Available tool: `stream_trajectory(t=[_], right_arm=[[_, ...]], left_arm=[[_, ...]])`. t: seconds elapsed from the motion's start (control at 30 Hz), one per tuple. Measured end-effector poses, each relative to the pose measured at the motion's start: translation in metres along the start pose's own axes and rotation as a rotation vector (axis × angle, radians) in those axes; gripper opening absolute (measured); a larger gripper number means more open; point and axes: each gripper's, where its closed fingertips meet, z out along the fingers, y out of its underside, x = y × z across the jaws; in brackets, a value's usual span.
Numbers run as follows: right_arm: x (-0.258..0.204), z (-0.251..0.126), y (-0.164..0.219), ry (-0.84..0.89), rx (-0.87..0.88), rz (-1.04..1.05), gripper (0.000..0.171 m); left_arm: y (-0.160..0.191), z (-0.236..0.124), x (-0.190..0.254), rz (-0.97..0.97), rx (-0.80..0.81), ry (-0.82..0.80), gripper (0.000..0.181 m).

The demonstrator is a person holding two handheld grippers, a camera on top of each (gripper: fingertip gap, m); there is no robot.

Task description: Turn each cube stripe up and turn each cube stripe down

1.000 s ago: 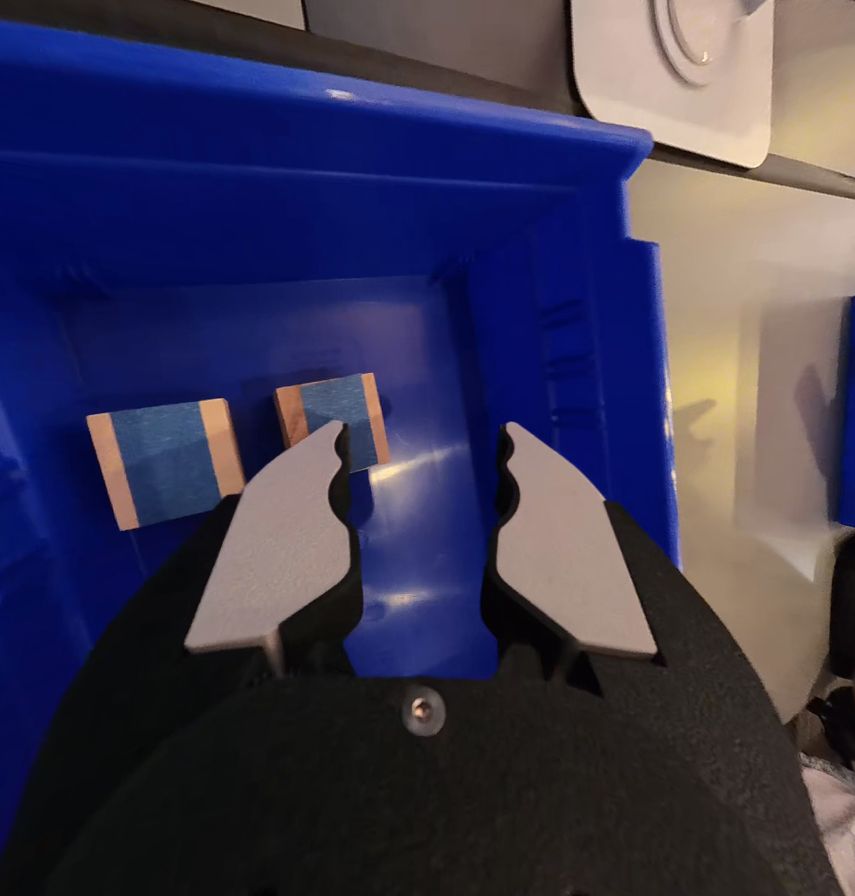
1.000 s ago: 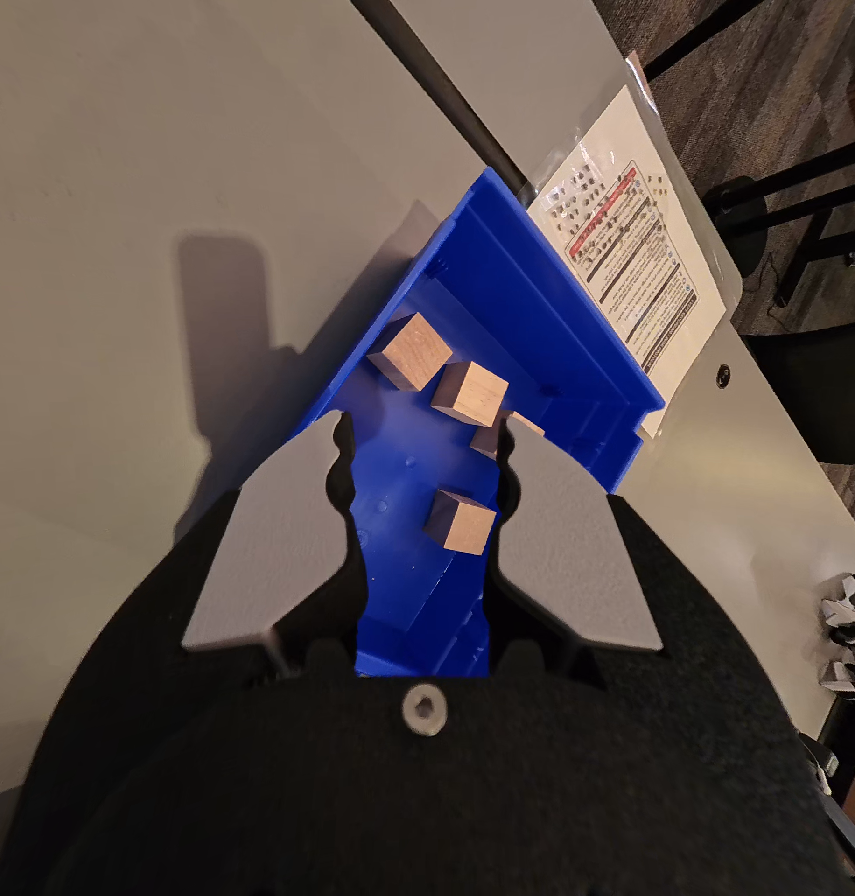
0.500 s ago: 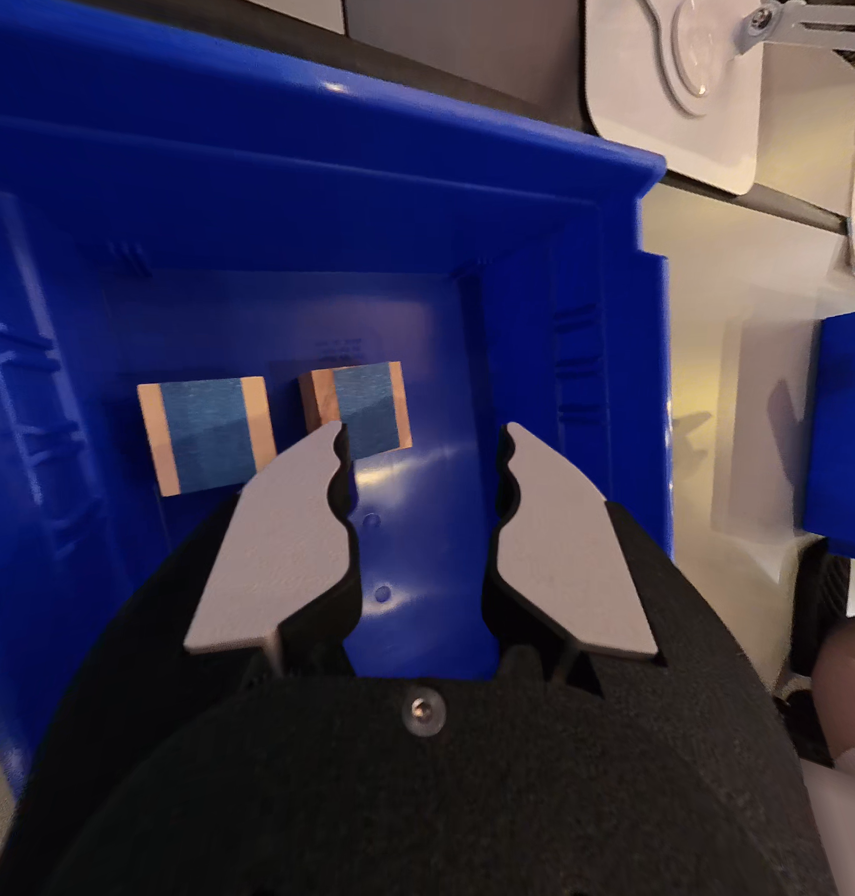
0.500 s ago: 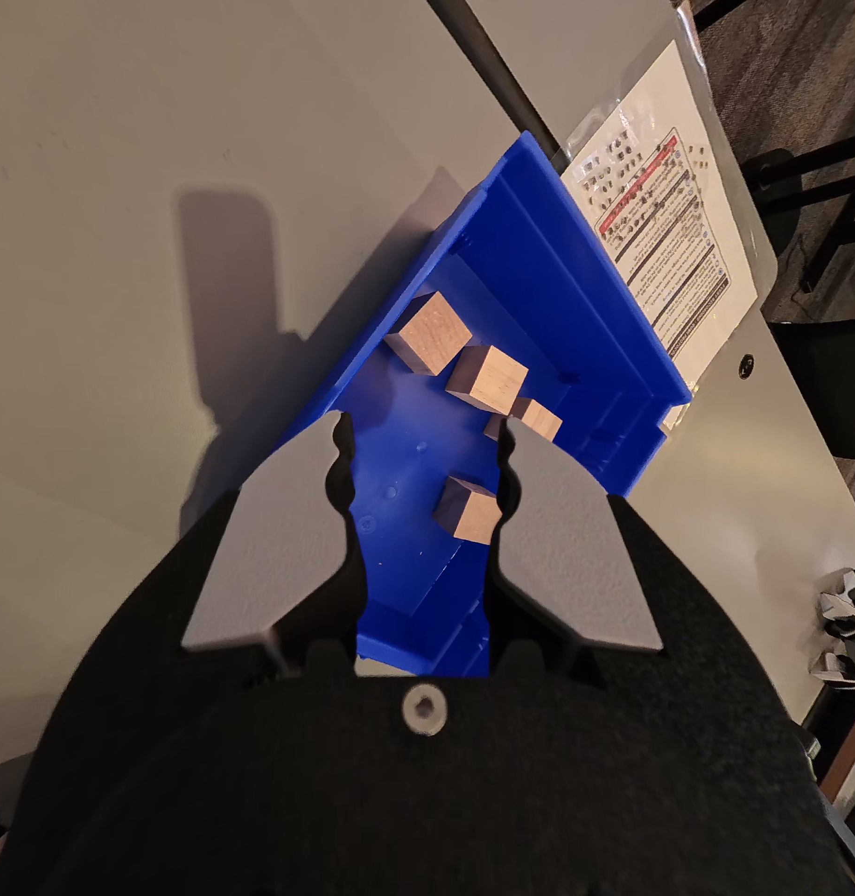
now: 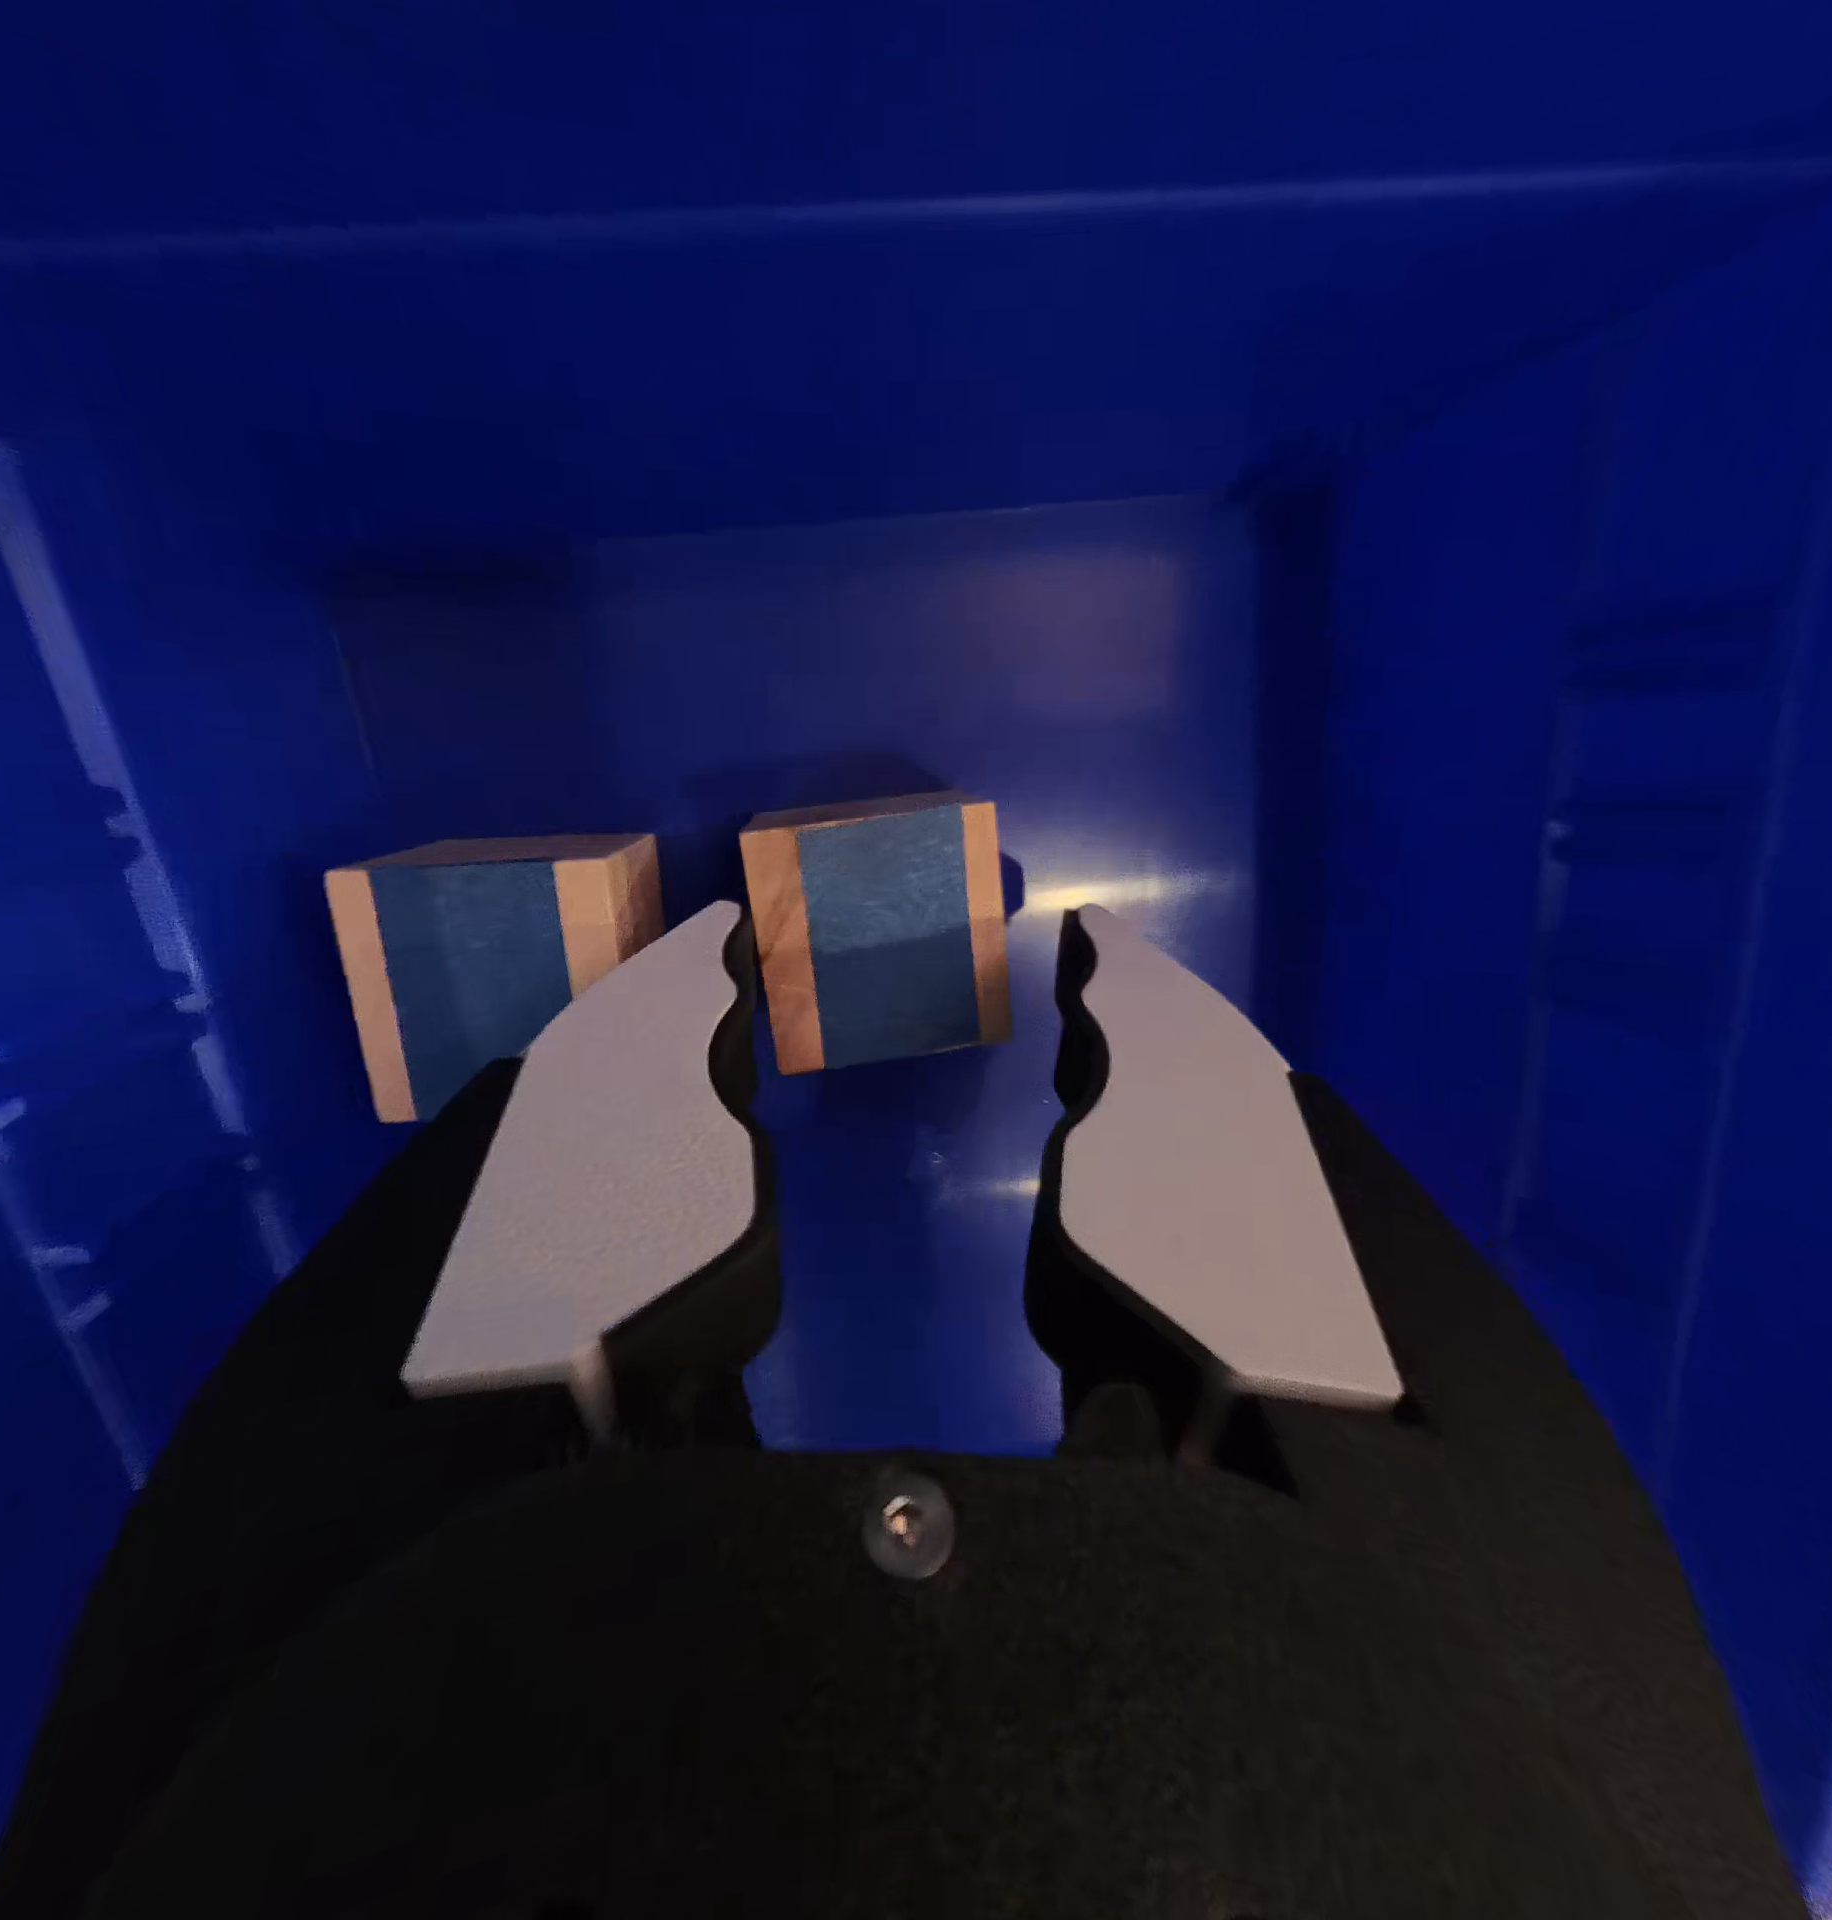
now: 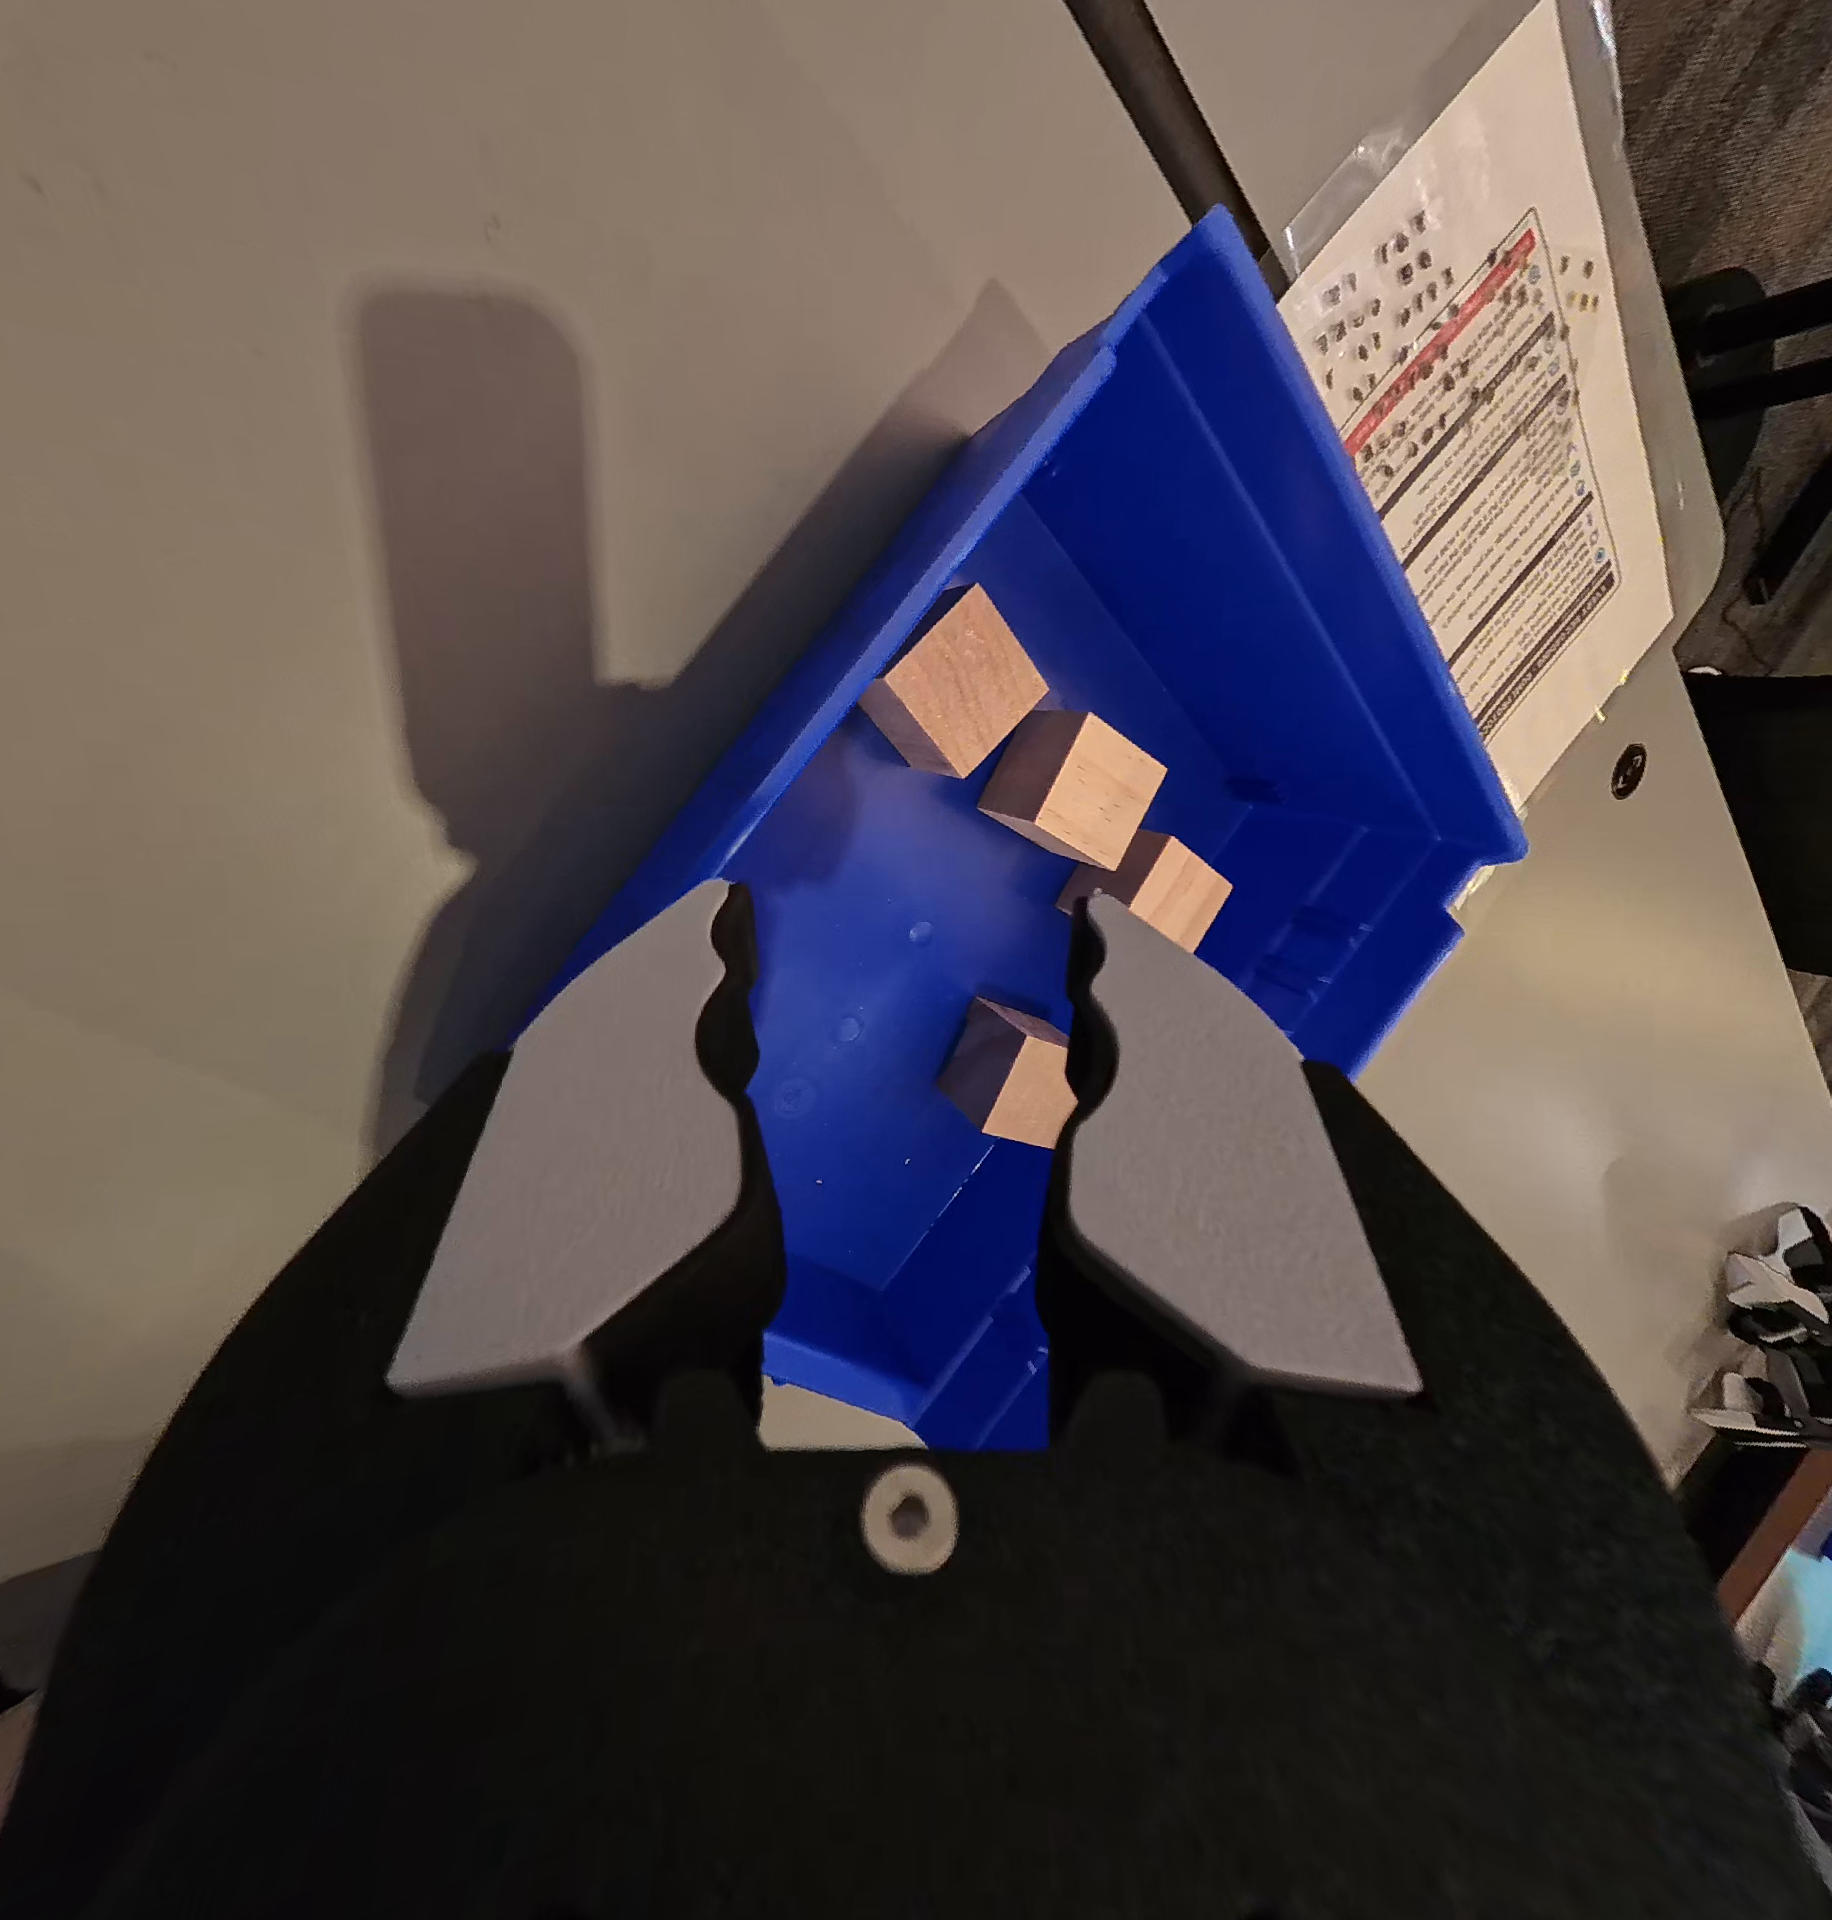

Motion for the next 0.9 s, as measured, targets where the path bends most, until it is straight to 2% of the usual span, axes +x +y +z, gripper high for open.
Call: stream_trajectory(t=[0.07,0.2,0.3,0.4,0.5,0.63,0.7,0.8,0.9], right_arm=[[-0.002,0.001,0.0,-0.002,-0.007,-0.008,0.057],[-0.003,0.003,-0.001,0.002,-0.017,-0.021,0.057],[-0.004,0.003,-0.007,0.014,-0.001,-0.035,0.056],[-0.007,-0.004,-0.03,0.043,0.097,-0.071,0.056],[-0.028,-0.028,-0.087,0.049,0.384,-0.141,0.062],[-0.112,-0.093,-0.161,-0.054,0.928,-0.321,0.073],[-0.156,-0.121,-0.174,-0.129,1.122,-0.37,0.072],[-0.174,-0.146,-0.182,-0.072,1.298,-0.301,0.066],[-0.187,-0.153,-0.181,-0.115,1.369,-0.272,0.068]], left_arm=[[0.001,0.004,-0.006,0.037,-0.022,-0.082,0.047],[0.001,-0.002,-0.009,0.074,-0.026,-0.121,0.046],[-0.004,-0.025,0.01,0.068,0.043,0.023,0.046],[-0.016,-0.074,0.051,0.088,0.196,0.28,0.046],[-0.018,-0.137,0.111,0.196,0.359,0.567,0.046],[0.0,-0.198,0.204,0.339,0.449,0.999,0.046],[0.015,-0.206,0.245,0.375,0.395,1.176,0.045],[0.037,-0.205,0.29,0.395,0.269,1.367,0.045],[0.048,-0.196,0.315,0.398,0.207,1.415,0.045]])
